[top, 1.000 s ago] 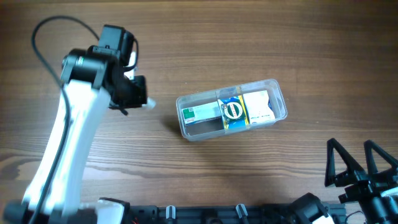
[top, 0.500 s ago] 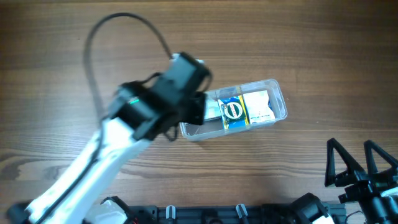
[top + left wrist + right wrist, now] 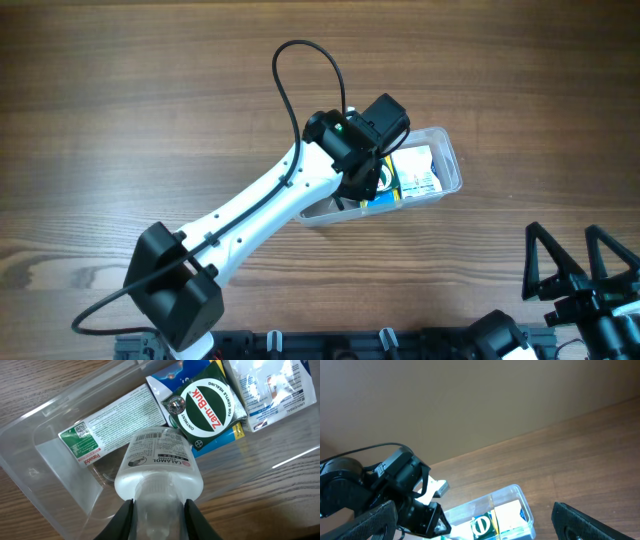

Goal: Pack container
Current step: 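Carry the Calamol bottle over and lay it inside the container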

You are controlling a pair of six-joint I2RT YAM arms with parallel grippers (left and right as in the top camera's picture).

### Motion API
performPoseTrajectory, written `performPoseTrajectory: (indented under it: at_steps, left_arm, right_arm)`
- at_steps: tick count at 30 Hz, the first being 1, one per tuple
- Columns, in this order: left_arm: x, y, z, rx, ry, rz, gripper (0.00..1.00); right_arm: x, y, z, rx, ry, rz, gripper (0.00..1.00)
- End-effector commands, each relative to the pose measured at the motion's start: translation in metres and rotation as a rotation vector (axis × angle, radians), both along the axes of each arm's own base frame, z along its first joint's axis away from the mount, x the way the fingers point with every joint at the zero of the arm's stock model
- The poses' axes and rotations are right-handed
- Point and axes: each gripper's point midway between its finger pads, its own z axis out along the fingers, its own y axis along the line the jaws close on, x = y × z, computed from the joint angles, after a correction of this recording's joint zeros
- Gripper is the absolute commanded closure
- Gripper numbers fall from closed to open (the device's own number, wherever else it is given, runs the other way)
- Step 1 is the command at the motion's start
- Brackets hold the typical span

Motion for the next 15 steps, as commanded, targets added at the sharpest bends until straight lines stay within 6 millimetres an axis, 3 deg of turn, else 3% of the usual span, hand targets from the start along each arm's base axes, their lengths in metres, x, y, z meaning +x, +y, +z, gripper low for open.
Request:
performPoseTrajectory:
  at_steps: [1, 8, 15]
  left_arm:
    - [0.003, 0.001, 0.003, 0.009, -0.017, 0.000, 0.84]
    - [0.006, 0.012, 0.003, 0.069, -0.040, -0.015, 0.84]
    - [0.000, 0.005, 0.002, 0.032, -0.009, -0.024, 0.84]
  right_arm:
    - [0.000, -0.003, 0.001, -0.011, -0.008, -0.015, 0.00]
    - [0.000, -0.004, 0.001, -0.011, -0.008, -0.016, 0.00]
    - [0.000, -0.004, 0.001, -0.011, -0.008, -0.016, 0.00]
